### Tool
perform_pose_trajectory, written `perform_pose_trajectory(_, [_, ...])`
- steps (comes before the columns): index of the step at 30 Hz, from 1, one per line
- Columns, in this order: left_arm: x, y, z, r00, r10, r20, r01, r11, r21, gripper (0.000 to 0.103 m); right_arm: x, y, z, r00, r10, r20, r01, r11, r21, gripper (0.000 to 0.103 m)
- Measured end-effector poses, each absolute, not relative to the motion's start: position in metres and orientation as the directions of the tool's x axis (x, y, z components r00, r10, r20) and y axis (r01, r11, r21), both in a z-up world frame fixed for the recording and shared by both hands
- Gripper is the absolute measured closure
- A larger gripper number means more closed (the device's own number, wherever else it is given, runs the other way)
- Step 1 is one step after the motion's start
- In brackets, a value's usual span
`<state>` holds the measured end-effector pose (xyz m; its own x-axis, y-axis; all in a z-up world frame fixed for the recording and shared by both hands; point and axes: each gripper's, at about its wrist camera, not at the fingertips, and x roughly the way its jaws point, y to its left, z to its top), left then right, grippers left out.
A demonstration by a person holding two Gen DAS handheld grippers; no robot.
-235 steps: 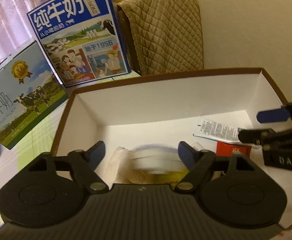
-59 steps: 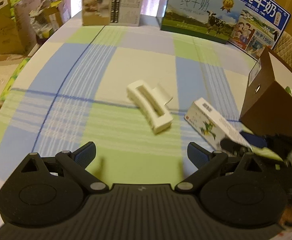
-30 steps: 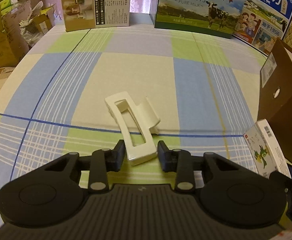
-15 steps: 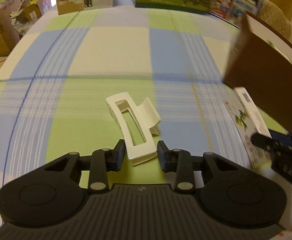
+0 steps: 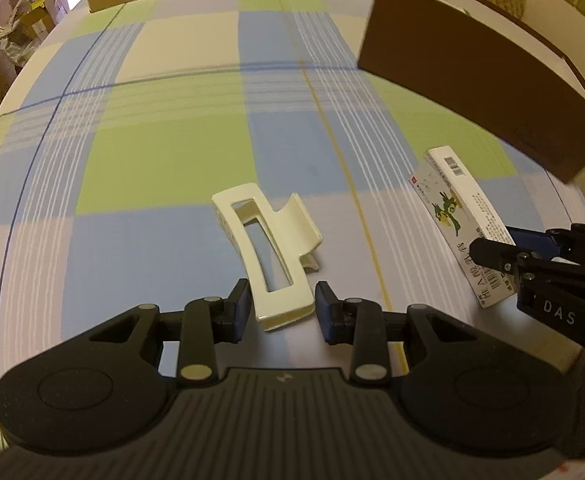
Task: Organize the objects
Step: 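Grasp the white hair clip with the left tool while the right tool holds the medicine box, then carry the hair clip and medicine box over the brown box with both tools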
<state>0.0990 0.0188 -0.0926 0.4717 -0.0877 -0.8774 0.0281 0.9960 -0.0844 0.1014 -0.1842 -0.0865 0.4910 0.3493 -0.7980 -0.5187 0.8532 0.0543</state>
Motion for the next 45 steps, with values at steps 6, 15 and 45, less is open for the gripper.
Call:
perform_pose_trajectory(6, [0.089, 0.009, -0.088, 0.474, -0.090, -0.876, 0.039, 0.996, -0.081, 0.072, 0.096, -0.184, -0.085, 0.457, 0.355, -0.815, -0.499, 0.861, 0.096, 0.080])
perform_pose_trajectory(15, [0.108, 0.012, -0.085, 0.479, -0.080, -0.874, -0.047, 0.992, -0.117, 0.051, 0.109, -0.178, -0.081, 0.464, 0.374, -0.803, -0.489, 0.864, 0.120, 0.061])
perform_pose_trajectory(45, [0.121, 0.006, -0.072, 0.512, -0.030, -0.859, -0.053, 0.996, -0.067, 0.065, 0.120, -0.180, -0.077, 0.462, 0.380, -0.801, -0.503, 0.857, 0.116, 0.081])
